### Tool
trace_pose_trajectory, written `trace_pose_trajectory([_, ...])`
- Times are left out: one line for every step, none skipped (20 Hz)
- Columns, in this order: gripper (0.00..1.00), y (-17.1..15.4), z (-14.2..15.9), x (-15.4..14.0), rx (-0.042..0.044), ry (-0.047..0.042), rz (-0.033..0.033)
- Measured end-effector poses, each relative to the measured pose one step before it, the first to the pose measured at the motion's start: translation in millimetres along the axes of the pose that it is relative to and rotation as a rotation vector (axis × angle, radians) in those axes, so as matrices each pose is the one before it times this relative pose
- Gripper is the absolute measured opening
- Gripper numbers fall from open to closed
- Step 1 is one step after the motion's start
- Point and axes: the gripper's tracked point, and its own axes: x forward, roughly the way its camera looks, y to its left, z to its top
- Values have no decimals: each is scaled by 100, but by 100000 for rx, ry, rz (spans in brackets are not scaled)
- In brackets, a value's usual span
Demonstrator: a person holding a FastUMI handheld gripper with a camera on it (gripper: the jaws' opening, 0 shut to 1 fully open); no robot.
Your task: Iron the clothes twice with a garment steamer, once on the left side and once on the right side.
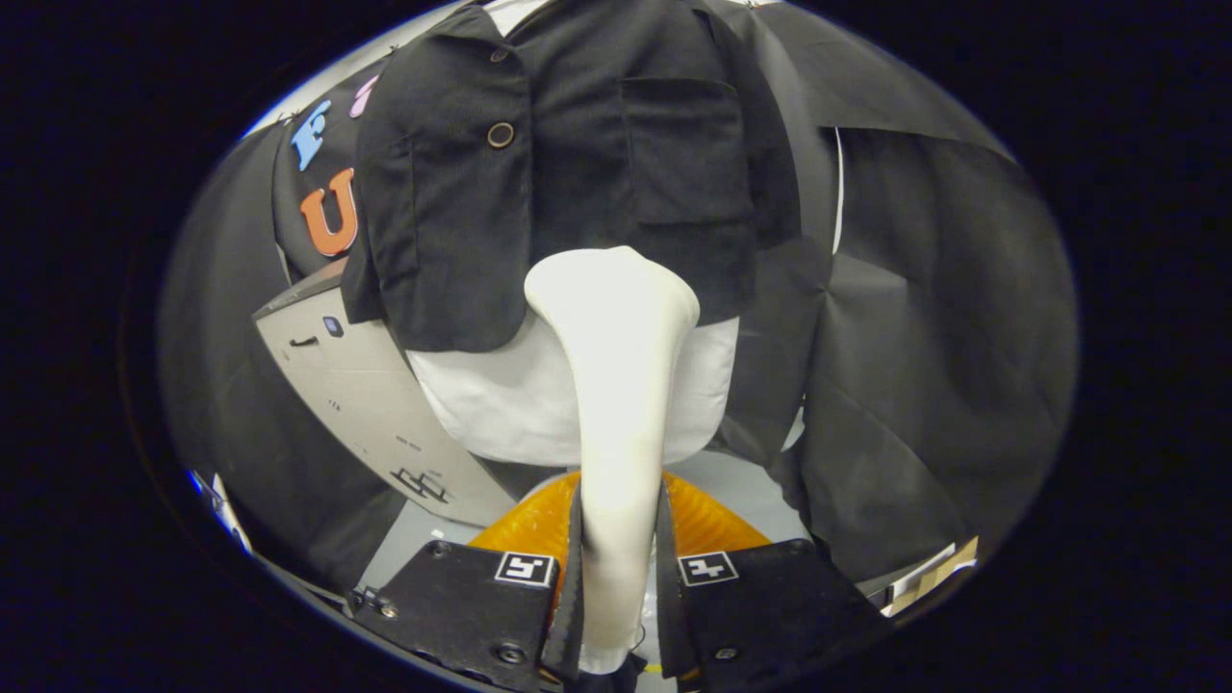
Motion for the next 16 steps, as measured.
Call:
trace_pose_trajectory([34,174,-144,-268,74,85,22])
trace_pose_trajectory([34,125,-28,-352,162,-366,8])
trace_pose_trajectory([34,243,45,-478,-176,-571,217])
trace_pose_trajectory([34,465,148,-449,-100,-907,102])
trace_pose_trajectory([34,439,106,-617,-179,-797,258])
trace_pose_trajectory([34,421,223,-601,271,-962,136])
trace_pose_trajectory([34,453,177,-699,188,-498,161])
trace_pose_trajectory([34,414,-35,-871,66,-796,107])
trace_pose_trajectory([34,453,86,-957,-140,-802,282])
trace_pose_trajectory([34,567,61,-926,-443,-485,402])
trace_pose_trajectory([34,522,82,-945,-638,-782,59])
trace_pose_trajectory([34,458,142,-919,-927,-781,-56])
trace_pose_trajectory([34,518,258,-1077,-590,-1298,-139])
trace_pose_trajectory([34,610,422,-1169,-335,-1511,22])
trace_pose_trajectory([34,599,437,-1248,-202,-1571,8])
trace_pose_trajectory([34,638,373,-1324,-179,-1769,47])
